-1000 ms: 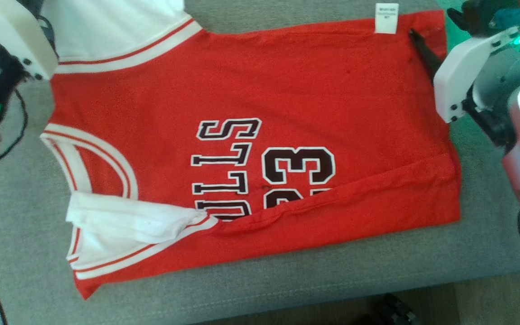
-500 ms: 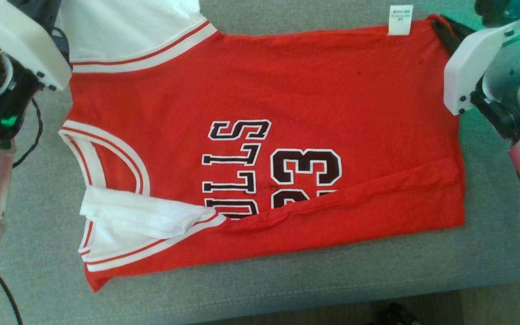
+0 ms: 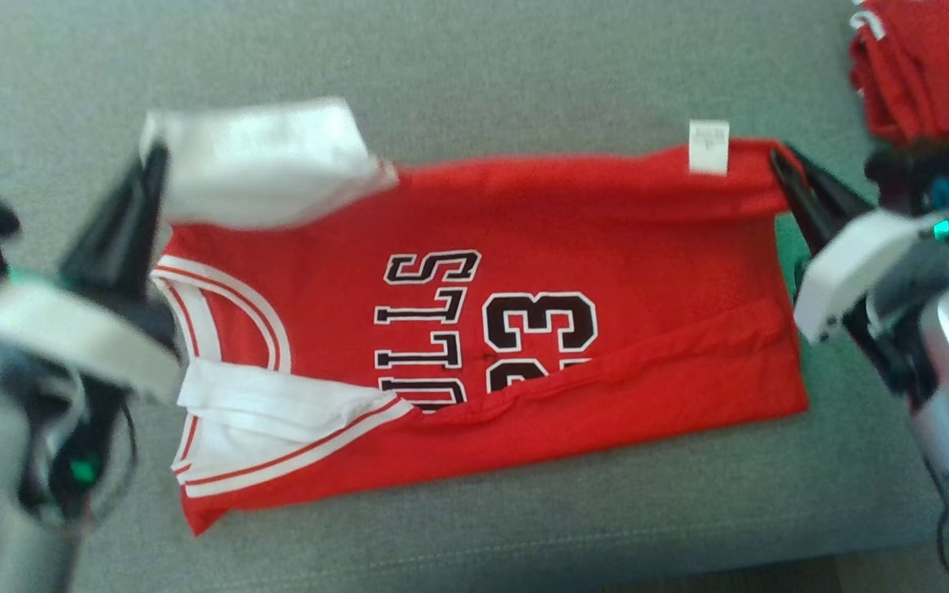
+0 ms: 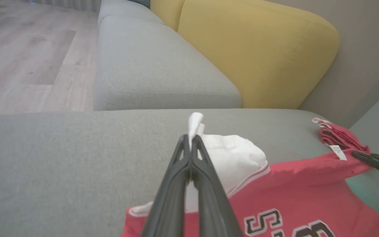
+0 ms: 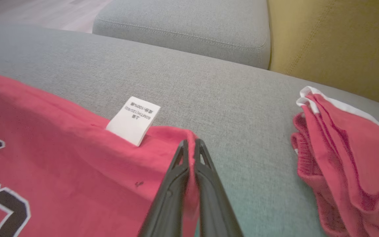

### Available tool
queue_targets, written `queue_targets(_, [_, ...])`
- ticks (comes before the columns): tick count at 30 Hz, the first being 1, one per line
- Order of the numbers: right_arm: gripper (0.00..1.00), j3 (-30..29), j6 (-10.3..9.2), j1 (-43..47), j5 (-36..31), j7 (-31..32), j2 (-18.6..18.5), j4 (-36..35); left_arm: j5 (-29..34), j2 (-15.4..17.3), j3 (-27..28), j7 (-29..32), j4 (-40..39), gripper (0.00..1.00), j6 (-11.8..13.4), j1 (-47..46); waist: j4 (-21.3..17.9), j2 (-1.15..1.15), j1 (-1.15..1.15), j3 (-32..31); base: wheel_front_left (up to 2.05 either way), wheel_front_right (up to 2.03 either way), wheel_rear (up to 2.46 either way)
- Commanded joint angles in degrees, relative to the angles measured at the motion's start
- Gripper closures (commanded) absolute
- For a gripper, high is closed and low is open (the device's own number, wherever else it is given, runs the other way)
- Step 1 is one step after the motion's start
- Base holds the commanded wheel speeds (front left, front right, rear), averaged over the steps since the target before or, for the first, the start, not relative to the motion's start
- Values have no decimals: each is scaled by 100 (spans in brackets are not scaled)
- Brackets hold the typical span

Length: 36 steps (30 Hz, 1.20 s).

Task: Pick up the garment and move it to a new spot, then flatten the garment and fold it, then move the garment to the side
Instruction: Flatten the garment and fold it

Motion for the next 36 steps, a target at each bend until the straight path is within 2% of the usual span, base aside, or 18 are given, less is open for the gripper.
queue_targets(1, [100,-154,37,359,16,-101,-5,-360,-58,112,332,-166,-489,100,123,322,49,0,0,-304,0,0,0])
queue_targets(9, [100,-748,37,1691,-86,-55,241,-979,-255,-339,331,-625,-1113,100,473,1985,146,0,0,-653,0,0,0])
queue_targets(15, [100,-1036,37,2122,-254,29,389,-1180,-376,-636,197,-911,-899,100,458,2435,169,0,0,-746,0,0,0])
queue_targets(16, [75,-1116,37,2176,-330,42,440,-1188,-393,-735,137,-1024,-756,100,422,2484,170,0,0,-775,0,0,0])
queue_targets(17, [75,-1116,37,2176,-330,42,440,-1188,-393,-735,137,-1024,-756,100,422,2484,170,0,0,-775,0,0,0])
queue_targets(18, [52,-1163,37,2197,-369,42,470,-1176,-389,-774,97,-1073,-672,70,397,2505,171,0,0,-788,0,0,0])
queue_targets(19, [9,-1215,37,2219,-403,34,505,-1167,-382,-809,54,-1119,-598,33,370,2525,173,0,0,-801,0,0,0])
queue_targets(20, [0,-1265,37,2250,-430,24,543,-1169,-378,-847,24,-1176,-541,0,349,2546,174,0,0,-815,0,0,0])
queue_targets(26, [0,-1669,37,2558,-484,-86,744,-1267,-462,-1011,65,-1605,-415,0,242,2794,197,0,0,-878,0,0,0])
queue_targets(32, [0,-2175,37,2810,-551,-180,958,-1521,-345,-1085,312,-1928,-577,0,335,2918,230,0,0,-944,0,0,0])
queue_targets(36, [0,-2244,37,2757,-615,-23,1040,-1559,-161,-1108,404,-2008,-611,0,431,2865,238,0,0,-982,0,0,0])
